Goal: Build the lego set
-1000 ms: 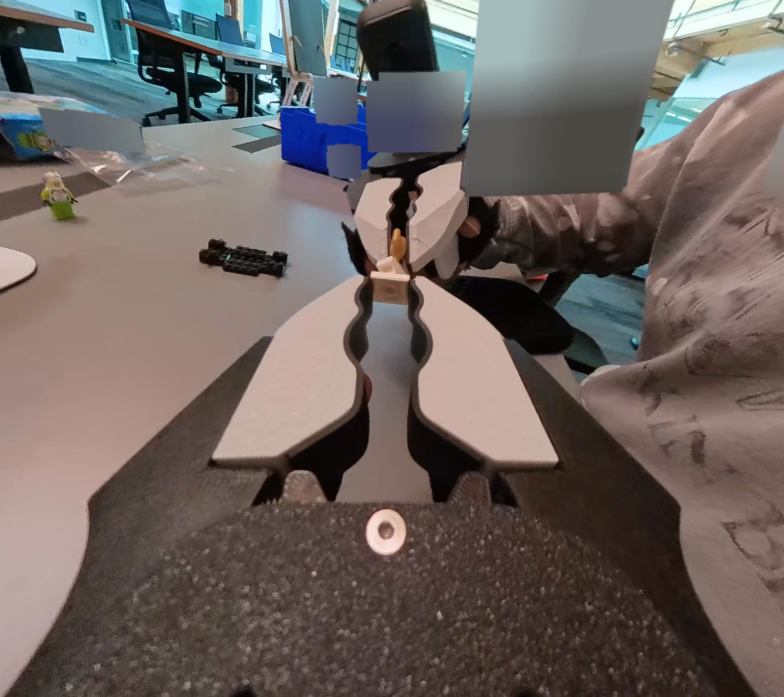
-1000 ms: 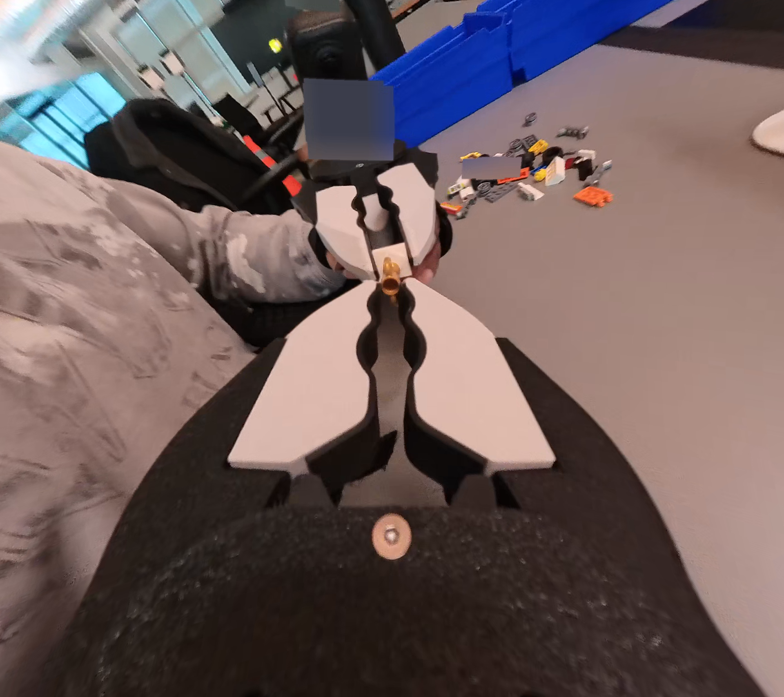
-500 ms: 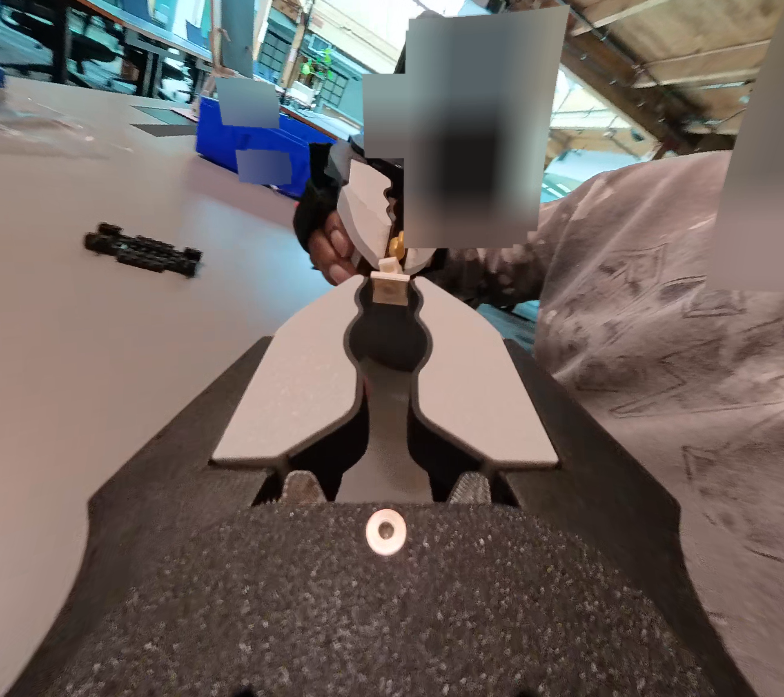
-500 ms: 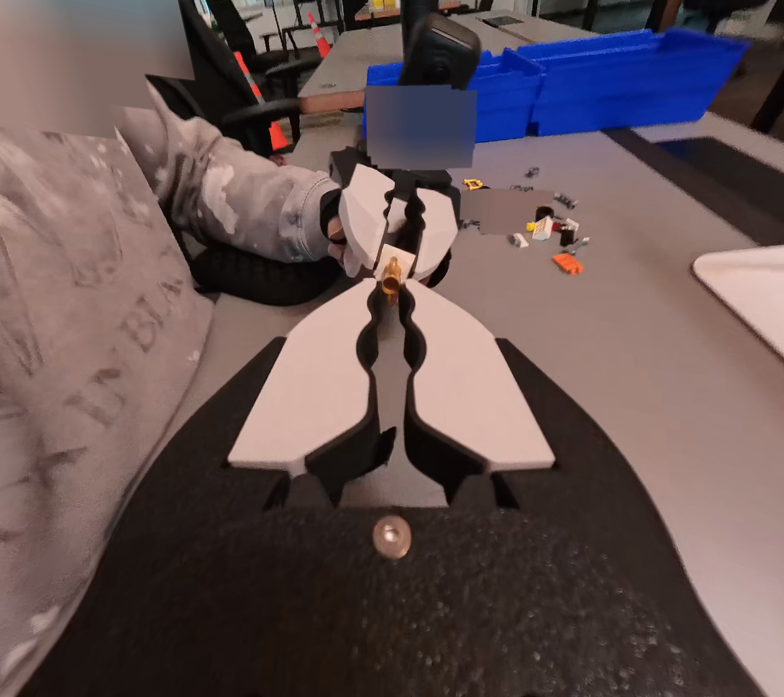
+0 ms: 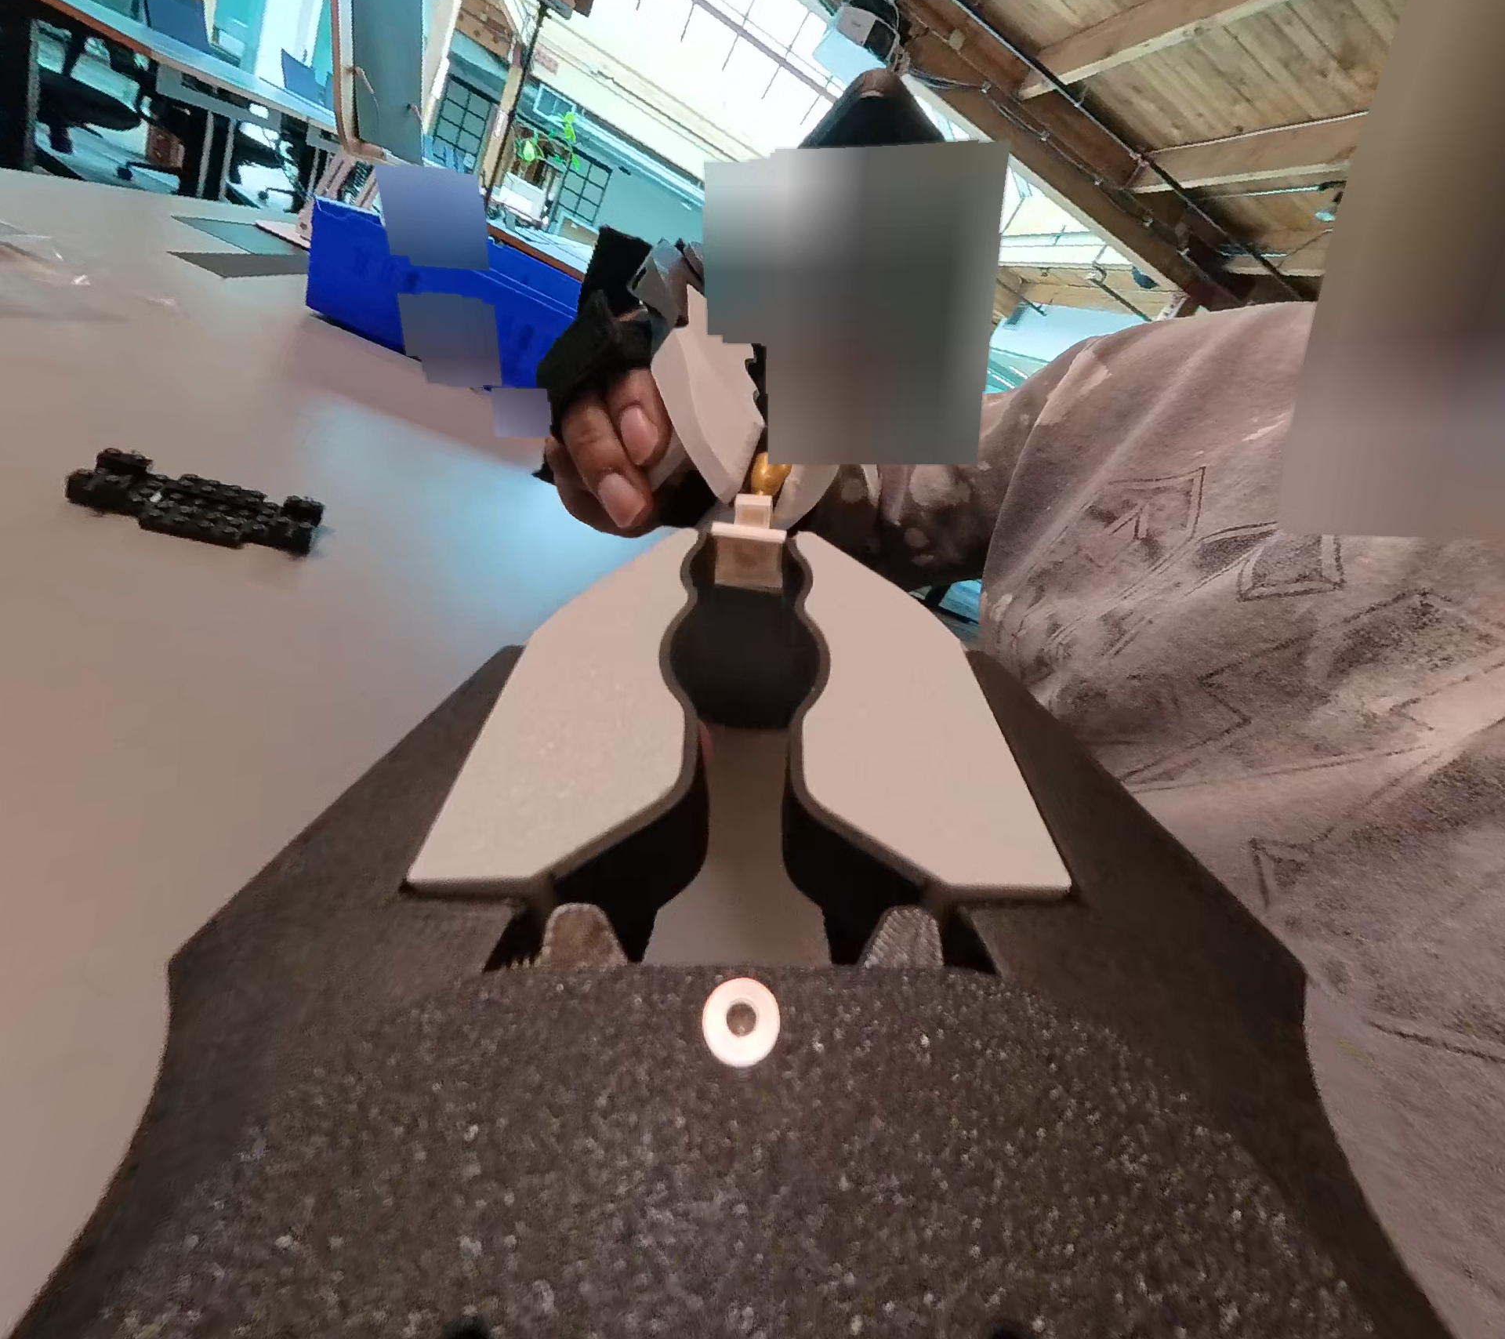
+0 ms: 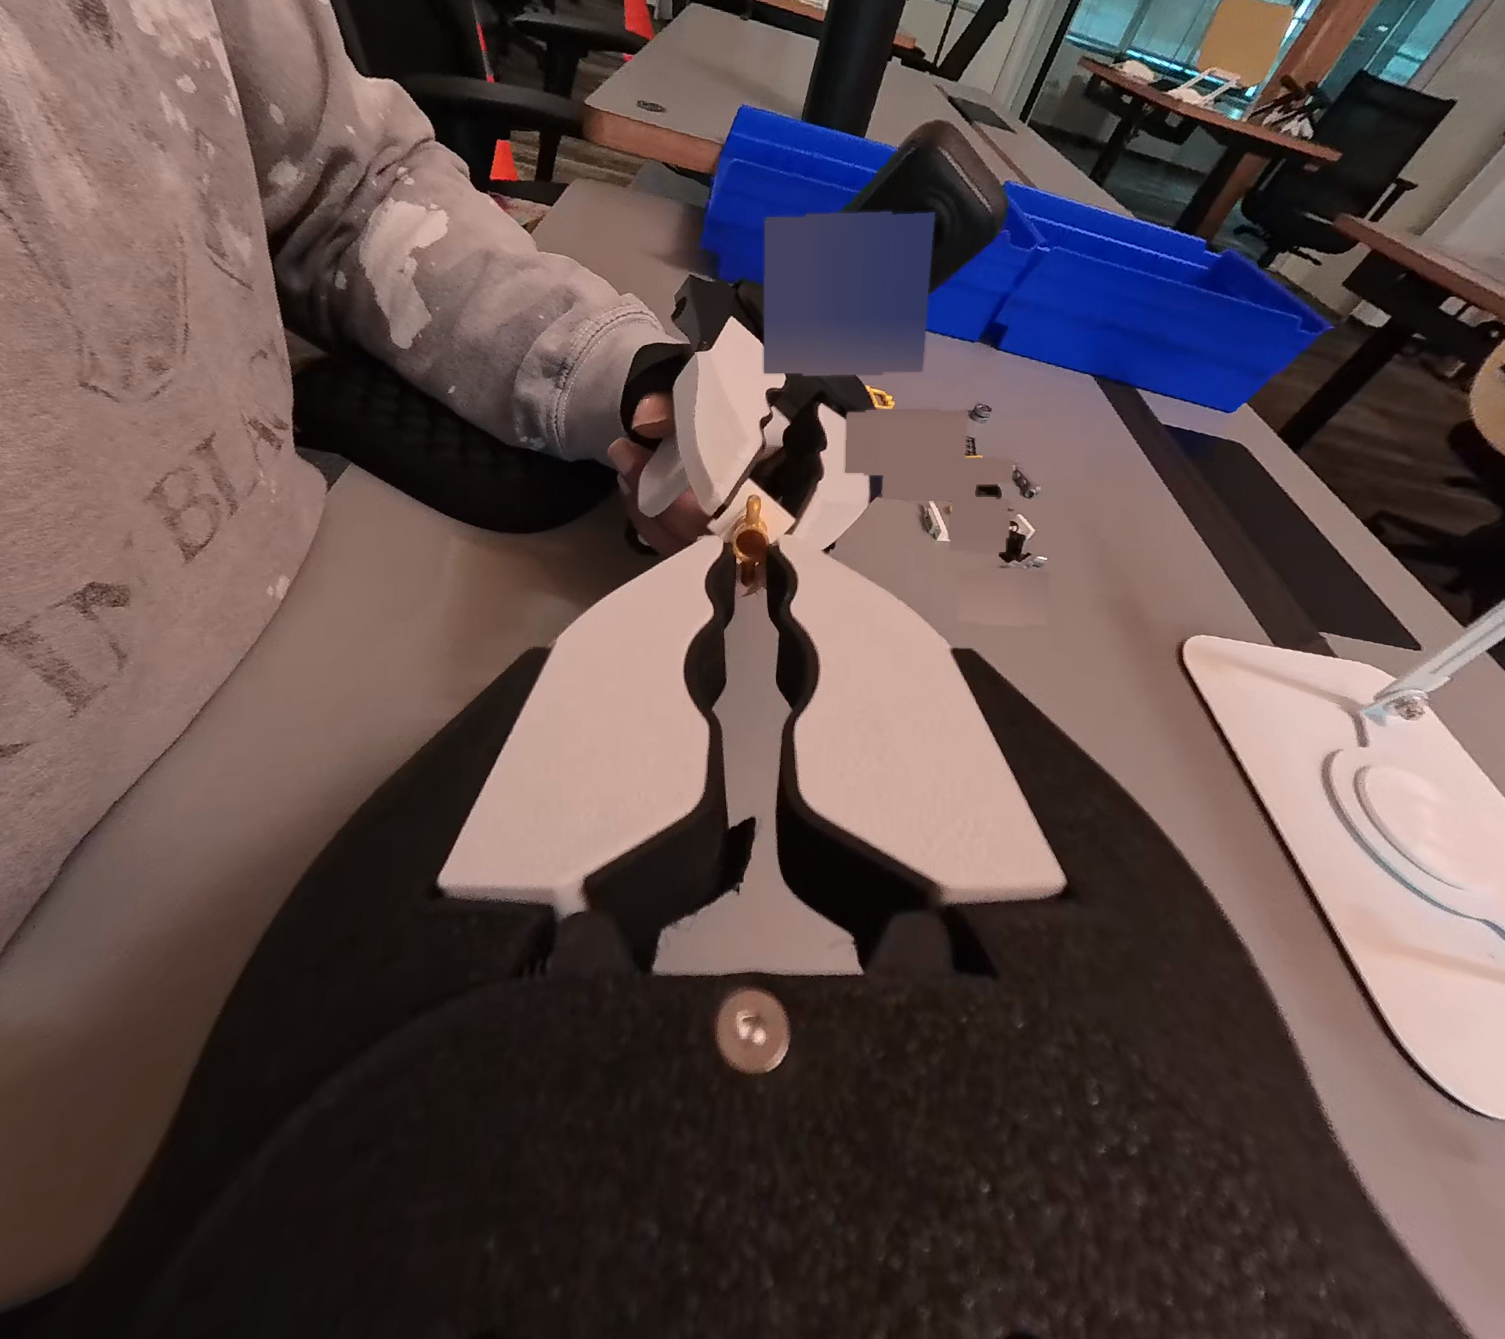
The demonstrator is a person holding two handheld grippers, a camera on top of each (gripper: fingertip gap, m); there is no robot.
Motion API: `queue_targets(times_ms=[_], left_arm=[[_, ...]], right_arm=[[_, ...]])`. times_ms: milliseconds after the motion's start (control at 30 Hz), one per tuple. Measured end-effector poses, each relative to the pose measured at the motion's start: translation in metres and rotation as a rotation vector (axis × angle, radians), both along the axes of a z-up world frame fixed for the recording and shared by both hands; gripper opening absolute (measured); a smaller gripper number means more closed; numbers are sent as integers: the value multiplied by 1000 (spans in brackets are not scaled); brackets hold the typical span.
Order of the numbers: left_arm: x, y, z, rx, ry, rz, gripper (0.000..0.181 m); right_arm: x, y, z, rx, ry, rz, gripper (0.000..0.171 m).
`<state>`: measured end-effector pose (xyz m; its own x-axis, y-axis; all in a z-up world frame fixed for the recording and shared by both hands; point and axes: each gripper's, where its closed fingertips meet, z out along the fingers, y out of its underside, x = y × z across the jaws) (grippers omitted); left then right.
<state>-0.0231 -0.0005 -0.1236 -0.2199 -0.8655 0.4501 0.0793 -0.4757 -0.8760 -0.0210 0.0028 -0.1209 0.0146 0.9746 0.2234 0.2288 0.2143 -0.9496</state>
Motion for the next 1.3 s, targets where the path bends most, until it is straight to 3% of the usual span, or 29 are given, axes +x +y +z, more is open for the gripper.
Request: queue_targets(times_ms=[300,433,567,700,833,1000,1300], left_arm=[[-1,4,2,241,41,145,16],[1,1,0,314,60,166,16],[2,-6,4,405,44,179,16],[2,-14,8,406,17,148,18],[6,-17,7,449,37,162,33],[8,-20,8,504,39,183,17],[9,-22,7,526,72,188,17]], right_arm=[[0,5,4,14,-28,-33,19],[-1,0,2,50,-48,-21,8],[0,-7,5,102,-25,9,8],[2,-14,8,185,-20,46,8],[1,-17,11,191,-14,60,8],[-2,-21,11,158,9,85,8],[-1,-22,6,152,1,108,8]])
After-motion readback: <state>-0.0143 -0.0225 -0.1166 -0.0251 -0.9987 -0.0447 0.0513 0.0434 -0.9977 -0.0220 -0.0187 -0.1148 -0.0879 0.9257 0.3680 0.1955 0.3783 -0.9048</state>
